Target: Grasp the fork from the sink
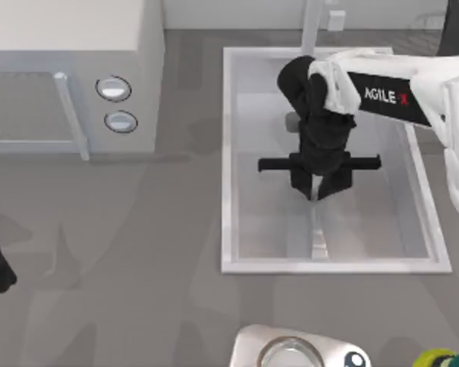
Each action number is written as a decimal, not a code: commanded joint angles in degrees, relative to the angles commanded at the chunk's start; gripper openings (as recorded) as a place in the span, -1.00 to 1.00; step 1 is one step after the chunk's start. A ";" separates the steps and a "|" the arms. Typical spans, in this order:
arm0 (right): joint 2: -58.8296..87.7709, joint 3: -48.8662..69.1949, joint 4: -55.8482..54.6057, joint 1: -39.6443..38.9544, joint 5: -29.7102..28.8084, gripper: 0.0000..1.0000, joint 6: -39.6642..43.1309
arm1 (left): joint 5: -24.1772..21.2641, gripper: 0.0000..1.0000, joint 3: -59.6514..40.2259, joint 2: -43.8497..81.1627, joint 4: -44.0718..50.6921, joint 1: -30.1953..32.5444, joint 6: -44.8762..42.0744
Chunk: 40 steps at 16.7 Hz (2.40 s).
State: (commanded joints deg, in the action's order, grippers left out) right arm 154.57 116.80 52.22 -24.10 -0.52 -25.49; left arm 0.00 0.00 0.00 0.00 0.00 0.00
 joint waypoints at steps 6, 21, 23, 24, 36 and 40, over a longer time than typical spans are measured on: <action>-2.90 2.63 3.03 0.20 -0.99 -1.00 0.64 | 0.00 1.00 0.00 0.00 0.00 0.00 0.00; -8.55 23.40 29.71 0.25 -0.88 -1.00 0.74 | 0.00 1.00 0.00 0.00 0.00 0.00 0.00; -9.28 22.69 29.64 0.59 -0.87 -1.00 1.08 | 0.00 1.00 0.00 0.00 0.00 0.00 0.00; -10.47 21.51 29.53 1.12 -0.84 -1.00 1.63 | 0.00 1.00 0.00 0.00 0.00 0.00 0.00; -55.21 -29.05 26.71 19.12 0.12 -1.00 19.94 | 0.00 1.00 0.00 0.00 0.00 0.00 0.00; -68.26 -42.57 25.87 24.68 0.41 -1.00 25.59 | 0.00 1.00 0.00 0.00 0.00 0.00 0.00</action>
State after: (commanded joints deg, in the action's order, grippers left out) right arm 86.31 74.23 78.09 0.58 -0.11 0.10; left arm 0.00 0.00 0.00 0.00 0.00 0.00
